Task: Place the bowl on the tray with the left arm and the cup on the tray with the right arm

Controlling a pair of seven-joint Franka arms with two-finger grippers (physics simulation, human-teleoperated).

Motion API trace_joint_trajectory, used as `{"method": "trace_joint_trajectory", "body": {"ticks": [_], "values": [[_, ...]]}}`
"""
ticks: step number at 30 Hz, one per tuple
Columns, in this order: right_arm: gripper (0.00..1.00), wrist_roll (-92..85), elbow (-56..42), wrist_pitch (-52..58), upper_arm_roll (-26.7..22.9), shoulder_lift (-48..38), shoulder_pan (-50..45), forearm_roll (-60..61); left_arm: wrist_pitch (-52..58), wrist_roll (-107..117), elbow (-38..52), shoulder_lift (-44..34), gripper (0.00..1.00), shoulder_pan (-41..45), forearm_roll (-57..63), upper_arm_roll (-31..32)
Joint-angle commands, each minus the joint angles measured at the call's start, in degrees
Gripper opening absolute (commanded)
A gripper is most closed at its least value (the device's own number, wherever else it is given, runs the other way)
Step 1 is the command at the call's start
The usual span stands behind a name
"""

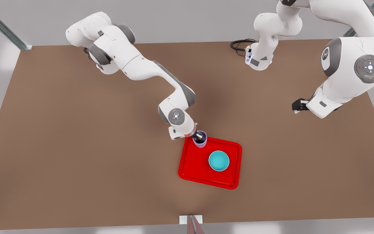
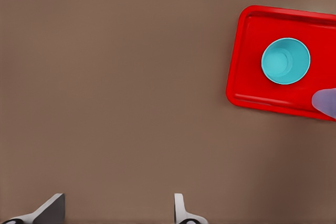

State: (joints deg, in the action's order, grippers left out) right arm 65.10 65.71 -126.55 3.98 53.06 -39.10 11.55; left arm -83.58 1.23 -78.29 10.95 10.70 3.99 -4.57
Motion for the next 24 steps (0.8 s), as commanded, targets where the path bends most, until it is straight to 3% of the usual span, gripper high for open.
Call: {"method": "trace_joint_trajectory", "body": {"ticks": [1,8,9,11,12,14,24], "values": [[0.21,0.12,-0.06,0.08,-0.11,0.11,-0.02,-0.21,0.00,0.00,-0.02,-0.05,1.00,0.02,-0.04,0.00],[0.24,-0.41,-1.81,-0.19,-1.96,2.40,-0.10,-0.48,0.00,0.00,-0.02,-0.05,1.00,0.02,-0.04,0.00],[0.37,-0.32,-2.07,-0.19,-1.96,2.75,-0.10,-0.39,0.00,0.00,-0.02,-0.05,1.00,0.02,-0.04,-0.09],[0.48,-0.06,-2.69,-0.10,-1.96,3.10,-0.46,-0.39,0.08,0.00,-0.02,-0.14,1.00,0.02,-0.04,0.00],[0.64,-0.06,-2.69,-0.10,-2.04,3.10,-0.45,-0.39,0.08,0.00,0.07,-0.14,1.00,0.02,-0.04,0.00],[0.77,0.03,-2.69,-0.19,-1.96,3.10,-0.37,-0.39,0.08,0.00,0.07,-0.23,1.00,0.02,-0.04,-0.09],[0.81,-0.06,-2.69,-0.19,-1.96,3.10,-0.46,-0.39,0.35,0.00,0.07,-0.49,1.00,0.02,-0.13,-0.53]]}}
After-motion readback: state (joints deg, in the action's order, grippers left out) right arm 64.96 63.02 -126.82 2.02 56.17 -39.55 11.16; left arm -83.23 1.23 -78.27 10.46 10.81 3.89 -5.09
